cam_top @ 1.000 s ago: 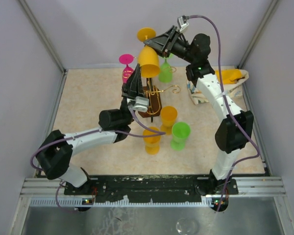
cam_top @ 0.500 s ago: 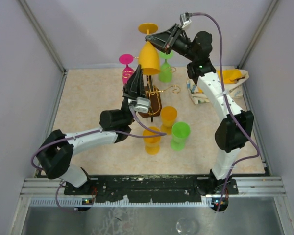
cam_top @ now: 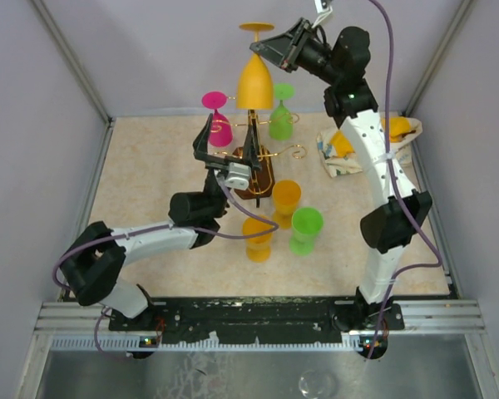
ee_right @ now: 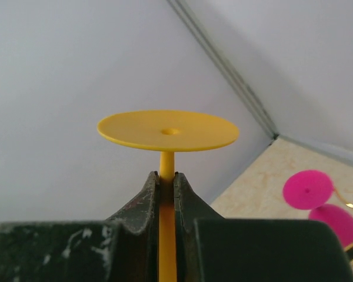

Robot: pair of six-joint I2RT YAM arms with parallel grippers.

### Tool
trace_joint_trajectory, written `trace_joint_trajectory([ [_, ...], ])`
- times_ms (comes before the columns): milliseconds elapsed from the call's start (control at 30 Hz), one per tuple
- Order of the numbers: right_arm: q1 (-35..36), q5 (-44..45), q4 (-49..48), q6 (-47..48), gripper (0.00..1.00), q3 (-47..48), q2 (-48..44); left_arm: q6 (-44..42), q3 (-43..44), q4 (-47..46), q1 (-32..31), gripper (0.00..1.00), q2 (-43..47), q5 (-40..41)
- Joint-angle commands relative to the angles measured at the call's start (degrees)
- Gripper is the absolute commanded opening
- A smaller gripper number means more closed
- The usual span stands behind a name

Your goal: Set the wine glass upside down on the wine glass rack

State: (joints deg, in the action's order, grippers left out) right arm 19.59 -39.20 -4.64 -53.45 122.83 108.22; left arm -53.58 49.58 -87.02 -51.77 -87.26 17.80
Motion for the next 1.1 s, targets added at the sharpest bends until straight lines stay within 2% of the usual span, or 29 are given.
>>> trace_joint_trajectory([
  [0,-2.27,5.73,7.14,11.11,0.0,5.81,-0.39,2.12,-1.16,-8.96,-0.47,0.99,2.98,8.15],
  [67,-2.7,9.62,11.85,17.54,0.0,6.78,-1.35,5.29,0.27,-2.93,-0.51,0.99,4.72,13.32],
  [167,-3.4,16.03,18.36,26.27,0.0,6.44,-3.3,12.92,4.2,15.16,-0.36,0.99,7.83,16.47],
  [400,-7.0,25.91,21.47,37.34,0.0,-4.81,-12.54,22.13,13.33,39.76,0.48,0.99,10.01,7.66],
  [567,-9.54,34.14,26.08,45.51,0.0,-12.05,-20.1,33.3,22.53,57.12,5.69,0.99,9.05,-4.5],
  [667,-11.17,37.12,24.49,48.59,0.0,-20.01,-25.81,39.7,24.56,61.11,10.19,0.99,8.93,-9.71],
  [900,-11.69,42.43,18.83,57.07,0.0,-38.94,-35.41,48.2,26.08,66.27,19.99,0.99,10.47,-15.45],
  [1067,-11.72,37.68,2.23,58.29,0.0,-56.7,-42.34,53.47,28.34,71.98,27.34,0.99,12.5,-19.7],
])
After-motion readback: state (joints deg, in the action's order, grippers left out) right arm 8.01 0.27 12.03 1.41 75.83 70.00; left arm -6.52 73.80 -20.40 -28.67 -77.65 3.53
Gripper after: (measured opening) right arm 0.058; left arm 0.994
